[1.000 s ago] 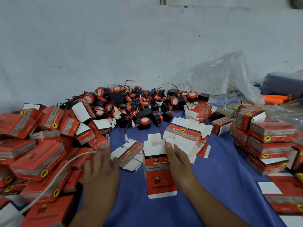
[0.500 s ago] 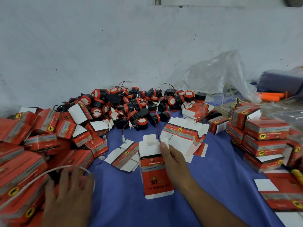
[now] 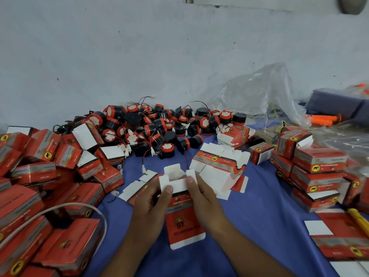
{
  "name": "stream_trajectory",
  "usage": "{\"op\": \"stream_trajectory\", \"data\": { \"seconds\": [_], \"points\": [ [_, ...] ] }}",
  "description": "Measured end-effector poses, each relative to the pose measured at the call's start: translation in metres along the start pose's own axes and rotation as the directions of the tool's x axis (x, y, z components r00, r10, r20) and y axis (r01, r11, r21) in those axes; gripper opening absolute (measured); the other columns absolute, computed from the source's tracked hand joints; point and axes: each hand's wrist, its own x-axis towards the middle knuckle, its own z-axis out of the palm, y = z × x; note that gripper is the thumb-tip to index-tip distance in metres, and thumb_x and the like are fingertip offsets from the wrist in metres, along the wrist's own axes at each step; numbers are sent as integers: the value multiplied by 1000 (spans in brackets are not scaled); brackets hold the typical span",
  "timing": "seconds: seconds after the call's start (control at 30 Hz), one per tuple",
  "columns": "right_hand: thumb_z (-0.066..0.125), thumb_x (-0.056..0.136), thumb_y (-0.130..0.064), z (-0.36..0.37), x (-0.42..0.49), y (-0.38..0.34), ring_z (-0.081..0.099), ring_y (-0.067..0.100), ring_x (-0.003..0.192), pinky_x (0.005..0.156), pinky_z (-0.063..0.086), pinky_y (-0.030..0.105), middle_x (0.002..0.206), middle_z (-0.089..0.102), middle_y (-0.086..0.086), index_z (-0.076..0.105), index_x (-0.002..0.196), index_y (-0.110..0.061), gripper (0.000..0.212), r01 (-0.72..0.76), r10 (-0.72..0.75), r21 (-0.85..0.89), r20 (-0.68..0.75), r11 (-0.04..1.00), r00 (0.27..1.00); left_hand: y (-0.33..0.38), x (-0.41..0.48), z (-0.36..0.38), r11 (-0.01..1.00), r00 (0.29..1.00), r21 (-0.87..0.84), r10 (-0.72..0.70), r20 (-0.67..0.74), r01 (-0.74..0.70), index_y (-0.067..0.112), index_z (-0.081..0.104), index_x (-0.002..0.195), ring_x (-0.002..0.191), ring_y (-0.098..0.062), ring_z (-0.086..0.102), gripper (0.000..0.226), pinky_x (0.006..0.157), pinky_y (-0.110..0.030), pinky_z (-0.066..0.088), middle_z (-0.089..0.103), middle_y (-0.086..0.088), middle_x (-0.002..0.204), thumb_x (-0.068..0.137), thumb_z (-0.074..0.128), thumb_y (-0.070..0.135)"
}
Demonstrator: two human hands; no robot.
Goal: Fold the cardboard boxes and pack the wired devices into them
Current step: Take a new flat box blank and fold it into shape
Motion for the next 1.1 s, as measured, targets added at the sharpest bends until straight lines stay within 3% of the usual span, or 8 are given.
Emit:
{"op": "stream_trajectory", "data": {
  "seconds": [0.17, 0.33, 0.5, 0.7, 0.8, 0.9, 1.0, 1.1],
  "points": [
    [43, 97, -60, 3, -2, 1, 68, -3, 92, 72, 48, 6, 96, 72, -16, 67, 107, -28, 41, 35, -34, 42, -14, 999, 999, -1, -4, 2, 999, 997, -12, 52, -60, -53, 38, 67, 118, 99, -18, 70, 31, 77, -24, 57, 72, 1, 108, 93, 52, 48],
    [50, 94, -33, 5, 1, -1, 68, 9, 89, 76, 55, 21, 96, 69, -8, 61, 100, -38, 14, 90, -87, 62, -47, 994, 995, 3, -10, 10, 989, 990, -147, 15, -142, -36, 34, 69, 108, 94, -16, 68, 26, 72, -23, 56, 70, 3, 106, 87, 55, 31],
    [56, 92, -25, 2, 1, 0, 67, 14, 102, 82, 58, 29, 112, 65, -13, 48, 107, -53, 32, 113, -111, 62, -34, 992, 993, 4, -11, 8, 942, 983, -336, -81, -165, 21, 41, 46, 136, 106, -24, 67, 60, 78, -37, 59, 60, -2, 132, 92, 56, 1],
    [53, 89, -40, 1, 3, -4, 67, 0, 95, 77, 55, 22, 106, 68, -25, 58, 106, -59, 26, 145, -134, 98, -110, 985, 985, 5, -14, 12, 979, 963, 204, 69, -259, -15, 30, 40, 143, 127, -6, 50, 58, 103, -40, 48, 49, 15, 140, 90, 57, 46],
    [61, 83, -42, 3, 3, -7, 70, 5, 82, 77, 59, 40, 91, 71, -20, 59, 95, -52, 15, 81, -37, 251, -175, 965, 984, 5, -17, 18, 897, 980, 426, 176, -94, -120, 29, 27, 152, 135, -8, 41, 76, 103, -17, 42, 38, 9, 150, 88, 57, 56],
    [68, 88, -38, 4, 0, -12, 72, 11, 89, 74, 62, 41, 92, 70, -18, 58, 95, -47, 15, 111, -62, 300, -168, 948, 984, 5, -15, 22, 842, 969, 494, 249, -1, -216, 27, 10, 156, 147, -8, 22, 92, 106, -11, 32, 22, 6, 160, 85, 58, 62],
    [70, 94, -26, 5, -2, -16, 69, 16, 97, 74, 63, 38, 98, 67, -14, 57, 96, -42, 21, 166, -129, 249, -157, 954, 979, 3, -9, 21, 683, 896, 634, 442, 35, -362, 12, 22, 153, 150, -6, 9, 84, 114, -14, 21, 20, -6, 162, 89, 63, 46],
    [74, 87, -36, 6, -2, -17, 68, 16, 102, 76, 62, 36, 103, 67, -10, 56, 96, -40, 20, 181, -151, 250, -132, 951, 980, 2, -7, 20, 692, 892, 623, 453, 19, -365, 6, 41, 143, 148, -18, 20, 72, 109, -20, 29, 27, -16, 157, 88, 63, 46]
  ]
}}
